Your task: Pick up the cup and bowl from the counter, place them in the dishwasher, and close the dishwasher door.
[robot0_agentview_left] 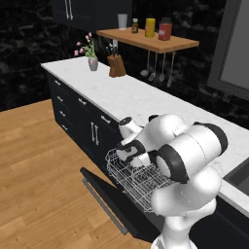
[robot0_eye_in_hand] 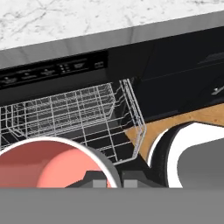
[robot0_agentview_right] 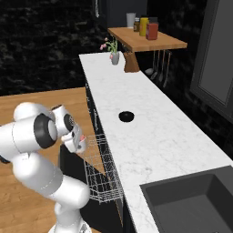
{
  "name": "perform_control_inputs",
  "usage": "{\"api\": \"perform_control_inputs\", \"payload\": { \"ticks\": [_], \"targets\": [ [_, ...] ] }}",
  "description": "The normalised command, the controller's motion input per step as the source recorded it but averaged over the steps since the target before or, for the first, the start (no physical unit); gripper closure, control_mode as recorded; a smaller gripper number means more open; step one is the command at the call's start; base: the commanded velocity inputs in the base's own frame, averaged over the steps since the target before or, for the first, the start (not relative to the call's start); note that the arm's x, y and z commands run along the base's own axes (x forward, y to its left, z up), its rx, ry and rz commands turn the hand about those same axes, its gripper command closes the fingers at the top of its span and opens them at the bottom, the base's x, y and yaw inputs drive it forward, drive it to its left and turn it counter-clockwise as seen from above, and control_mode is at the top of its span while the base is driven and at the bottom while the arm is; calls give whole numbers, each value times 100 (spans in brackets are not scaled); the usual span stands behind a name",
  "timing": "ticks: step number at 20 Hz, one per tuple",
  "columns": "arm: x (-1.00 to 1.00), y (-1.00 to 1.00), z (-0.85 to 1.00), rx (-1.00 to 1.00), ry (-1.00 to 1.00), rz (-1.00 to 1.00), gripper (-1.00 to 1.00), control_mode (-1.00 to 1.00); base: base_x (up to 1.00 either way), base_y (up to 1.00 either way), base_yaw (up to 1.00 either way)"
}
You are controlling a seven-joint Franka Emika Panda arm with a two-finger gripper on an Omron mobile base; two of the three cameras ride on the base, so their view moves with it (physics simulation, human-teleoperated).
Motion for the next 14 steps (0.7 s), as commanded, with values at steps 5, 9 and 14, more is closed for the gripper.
{"api": "perform_control_inputs", "payload": {
  "ticks": [5,9,14],
  "targets": [
    [28,0,-26,0,9,0,100,-100,0,0,0],
    [26,0,-34,-2,6,0,100,-100,0,0,0],
    [30,0,-29,-3,3,0,100,-100,0,0,0]
  ]
}}
